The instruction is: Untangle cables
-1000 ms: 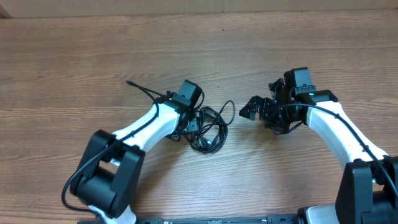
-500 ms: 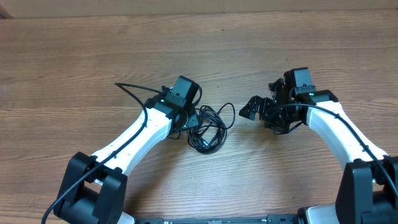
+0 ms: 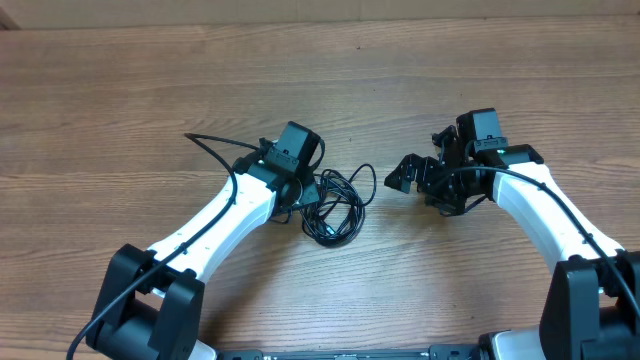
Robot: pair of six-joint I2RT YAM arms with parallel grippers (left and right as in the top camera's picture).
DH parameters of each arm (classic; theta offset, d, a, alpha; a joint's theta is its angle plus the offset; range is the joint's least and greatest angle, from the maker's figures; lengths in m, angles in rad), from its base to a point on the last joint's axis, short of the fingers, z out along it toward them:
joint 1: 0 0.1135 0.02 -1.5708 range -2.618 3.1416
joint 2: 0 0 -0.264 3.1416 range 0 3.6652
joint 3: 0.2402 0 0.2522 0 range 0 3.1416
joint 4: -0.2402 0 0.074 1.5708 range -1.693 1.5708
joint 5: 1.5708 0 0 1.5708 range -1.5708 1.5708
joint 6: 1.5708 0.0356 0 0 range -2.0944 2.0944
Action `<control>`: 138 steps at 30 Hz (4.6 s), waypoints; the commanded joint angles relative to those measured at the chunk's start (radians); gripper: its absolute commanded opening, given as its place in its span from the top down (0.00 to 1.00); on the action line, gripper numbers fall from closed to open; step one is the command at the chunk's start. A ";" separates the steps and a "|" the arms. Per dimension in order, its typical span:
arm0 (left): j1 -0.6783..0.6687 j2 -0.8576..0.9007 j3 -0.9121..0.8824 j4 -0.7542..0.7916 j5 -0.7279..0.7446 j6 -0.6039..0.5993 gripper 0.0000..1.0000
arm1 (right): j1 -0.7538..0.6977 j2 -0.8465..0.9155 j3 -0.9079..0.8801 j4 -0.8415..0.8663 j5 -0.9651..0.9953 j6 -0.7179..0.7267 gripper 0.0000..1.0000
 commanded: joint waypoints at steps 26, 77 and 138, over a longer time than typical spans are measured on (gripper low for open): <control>0.027 -0.209 0.121 0.074 0.237 0.235 0.96 | 0.021 -0.025 0.023 0.236 -0.414 0.097 0.16; 0.325 -0.678 0.121 0.036 0.254 0.301 0.86 | 0.237 0.183 0.024 0.240 0.164 0.446 0.96; -0.229 -0.473 -0.470 0.595 0.068 0.236 0.44 | 0.222 0.039 0.057 0.204 0.106 0.197 0.88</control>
